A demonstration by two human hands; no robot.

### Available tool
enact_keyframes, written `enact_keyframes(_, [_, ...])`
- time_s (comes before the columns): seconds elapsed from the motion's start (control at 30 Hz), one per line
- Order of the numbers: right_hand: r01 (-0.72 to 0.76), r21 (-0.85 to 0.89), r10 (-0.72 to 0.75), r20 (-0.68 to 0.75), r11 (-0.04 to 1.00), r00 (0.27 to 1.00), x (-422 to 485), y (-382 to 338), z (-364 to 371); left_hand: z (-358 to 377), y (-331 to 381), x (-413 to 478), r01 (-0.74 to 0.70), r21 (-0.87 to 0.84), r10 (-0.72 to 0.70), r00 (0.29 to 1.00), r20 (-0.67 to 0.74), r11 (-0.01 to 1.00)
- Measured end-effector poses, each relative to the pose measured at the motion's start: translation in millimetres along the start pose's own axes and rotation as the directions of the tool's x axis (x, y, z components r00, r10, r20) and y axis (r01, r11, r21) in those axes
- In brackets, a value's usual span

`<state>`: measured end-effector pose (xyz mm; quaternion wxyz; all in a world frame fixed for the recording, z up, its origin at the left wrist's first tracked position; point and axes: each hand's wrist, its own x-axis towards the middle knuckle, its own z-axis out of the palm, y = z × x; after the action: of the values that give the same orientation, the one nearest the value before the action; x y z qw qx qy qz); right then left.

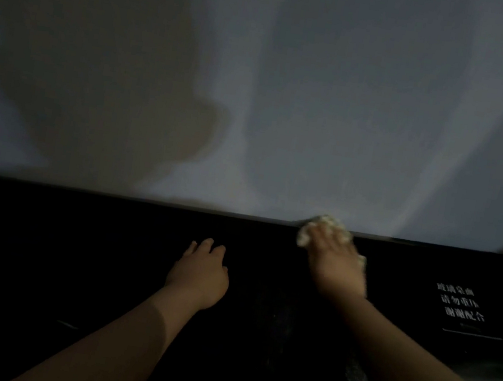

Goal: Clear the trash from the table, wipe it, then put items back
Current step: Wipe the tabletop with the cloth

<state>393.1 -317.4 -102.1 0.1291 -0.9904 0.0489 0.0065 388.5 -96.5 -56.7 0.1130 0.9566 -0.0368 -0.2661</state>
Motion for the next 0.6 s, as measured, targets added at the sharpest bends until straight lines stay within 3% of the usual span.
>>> enact_keyframes(0.1, [-0.325, 0.008, 0.325, -0.015, 0.946, 0.946, -6, 19, -12, 0, -2, -1, -0.02, 0.014, 0.02, 1.0, 0.016, 1.0])
enact_keyframes(0.17, [-0.418, -0.005, 0.418, 0.01, 0.908, 0.908, -2, -5, -11, 0, -2, 0, -0.019, 0.008, 0.018, 1.0, 0.024, 1.0])
enact_keyframes(0.23, [-0.279, -0.012, 0.279, -0.006, 0.96, 0.96, 0, -44, 2, -1, -2, 3, -0.006, -0.018, 0.007, 0.999, 0.045, 1.0])
enact_keyframes(0.3, [0.02, 0.023, -0.021, 0.041, 1.0, 0.999, 0, -84, 19, -2, -2, 6, 0.005, -0.042, -0.003, 0.999, 0.054, 0.999])
enact_keyframes(0.33, [0.143, 0.042, -0.147, 0.106, 0.989, 0.983, -2, -99, 22, -2, -3, 6, 0.006, -0.055, -0.003, 0.999, 0.049, 0.998])
enact_keyframes(0.4, [0.254, 0.041, -0.257, 0.193, 0.966, 0.947, 1, -105, 23, -3, -5, 5, -0.004, -0.079, 0.007, 0.999, 0.037, 0.997])
enact_keyframes(0.5, [0.207, 0.046, -0.211, 0.115, 0.977, 0.971, 6, -71, 18, -3, -11, 2, -0.027, -0.101, 0.031, 0.999, 0.042, 0.995])
enact_keyframes(0.6, [-0.072, 0.033, 0.074, -0.057, 0.997, 0.996, -4, -11, 7, -1, -15, -3, -0.049, -0.109, 0.055, 0.997, 0.05, 0.993])
